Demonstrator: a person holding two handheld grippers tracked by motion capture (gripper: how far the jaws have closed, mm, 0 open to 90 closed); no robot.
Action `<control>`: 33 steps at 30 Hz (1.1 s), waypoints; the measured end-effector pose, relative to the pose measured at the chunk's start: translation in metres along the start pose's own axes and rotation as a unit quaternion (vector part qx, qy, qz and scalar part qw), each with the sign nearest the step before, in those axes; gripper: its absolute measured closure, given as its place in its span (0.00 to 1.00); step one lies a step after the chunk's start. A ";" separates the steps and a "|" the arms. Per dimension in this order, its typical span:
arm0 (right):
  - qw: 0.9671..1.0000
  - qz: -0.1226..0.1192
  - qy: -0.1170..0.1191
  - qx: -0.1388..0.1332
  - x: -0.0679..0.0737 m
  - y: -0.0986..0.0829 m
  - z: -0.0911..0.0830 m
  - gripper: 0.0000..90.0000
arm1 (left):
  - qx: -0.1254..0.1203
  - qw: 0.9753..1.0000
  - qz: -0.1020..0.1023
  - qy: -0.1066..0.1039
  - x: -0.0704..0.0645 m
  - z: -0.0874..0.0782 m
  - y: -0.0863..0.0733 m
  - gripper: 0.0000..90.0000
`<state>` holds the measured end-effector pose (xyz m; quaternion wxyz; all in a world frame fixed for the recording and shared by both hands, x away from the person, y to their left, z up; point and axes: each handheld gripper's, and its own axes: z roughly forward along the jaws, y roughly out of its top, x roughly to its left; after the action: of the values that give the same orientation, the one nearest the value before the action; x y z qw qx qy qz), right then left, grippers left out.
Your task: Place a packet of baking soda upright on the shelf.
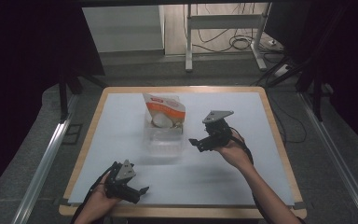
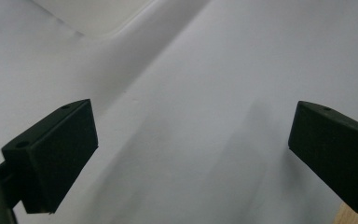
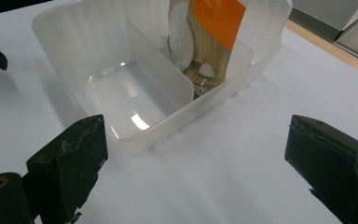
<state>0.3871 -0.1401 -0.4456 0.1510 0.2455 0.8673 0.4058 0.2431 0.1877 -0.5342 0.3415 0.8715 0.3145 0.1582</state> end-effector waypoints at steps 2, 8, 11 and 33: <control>1.000 -0.001 0.000 0.000 0.001 -0.002 -0.002 0.06 | 0.000 1.000 0.001 0.000 0.000 0.000 0.000 0.01; 1.000 -0.005 -0.002 0.004 0.005 -0.007 -0.007 0.05 | -0.001 1.000 0.001 0.001 0.000 0.000 0.000 0.02; 1.000 -0.008 -0.002 0.006 0.006 -0.009 -0.009 0.05 | -0.001 1.000 0.001 0.001 0.000 0.000 0.000 0.02; 1.000 0.008 -0.008 0.003 0.015 -0.038 -0.036 0.04 | 0.000 1.000 0.001 0.002 -0.001 0.000 0.000 0.02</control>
<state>0.3464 -0.1754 -0.4541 0.1540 0.2559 0.8653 0.4026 0.2426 0.1873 -0.5340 0.3412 0.8714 0.3141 0.1601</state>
